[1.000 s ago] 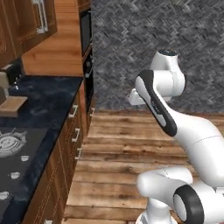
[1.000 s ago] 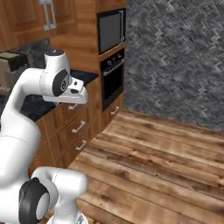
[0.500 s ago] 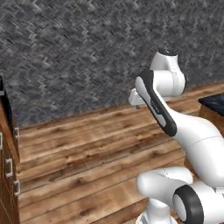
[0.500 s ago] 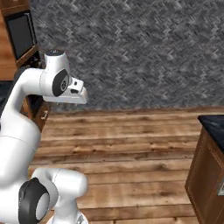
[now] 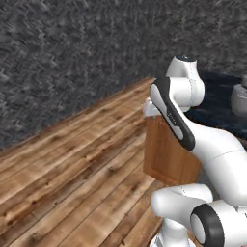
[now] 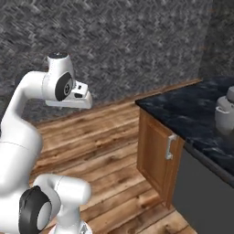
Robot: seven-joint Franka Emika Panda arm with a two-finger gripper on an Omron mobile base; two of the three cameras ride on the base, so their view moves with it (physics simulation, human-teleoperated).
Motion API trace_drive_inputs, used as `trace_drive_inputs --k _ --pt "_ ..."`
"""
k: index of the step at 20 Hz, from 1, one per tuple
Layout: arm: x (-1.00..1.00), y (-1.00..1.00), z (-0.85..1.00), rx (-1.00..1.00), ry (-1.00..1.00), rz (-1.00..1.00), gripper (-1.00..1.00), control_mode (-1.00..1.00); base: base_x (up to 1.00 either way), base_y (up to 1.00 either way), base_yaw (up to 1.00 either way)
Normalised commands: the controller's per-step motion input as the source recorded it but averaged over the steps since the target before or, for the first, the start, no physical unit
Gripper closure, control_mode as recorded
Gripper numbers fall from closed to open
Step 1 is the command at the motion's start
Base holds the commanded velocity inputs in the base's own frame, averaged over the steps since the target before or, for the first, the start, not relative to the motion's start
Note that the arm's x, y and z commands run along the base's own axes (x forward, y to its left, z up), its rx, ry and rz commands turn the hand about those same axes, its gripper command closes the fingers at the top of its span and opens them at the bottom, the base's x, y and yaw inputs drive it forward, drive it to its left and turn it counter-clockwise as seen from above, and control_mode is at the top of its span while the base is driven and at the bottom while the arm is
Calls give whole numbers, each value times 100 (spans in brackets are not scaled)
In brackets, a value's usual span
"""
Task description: Navigate to the sink.
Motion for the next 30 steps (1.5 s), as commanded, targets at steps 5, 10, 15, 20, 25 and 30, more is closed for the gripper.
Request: trace_drive_inputs --k 5,10,15,20,25,30 --pt "0 0 0 0 0 0 -100 100 0 -25 -68" --pt "0 0 0 0 0 0 -100 100 7 -72 -54" --pt "0 0 0 0 0 0 -100 100 6 -100 -40" --pt "0 0 0 0 0 0 -100 100 6 -100 -35" --pt "0 0 0 0 0 0 -100 100 40 -96 -31" --pt "0 0 0 0 0 0 -100 100 95 -54 -17"
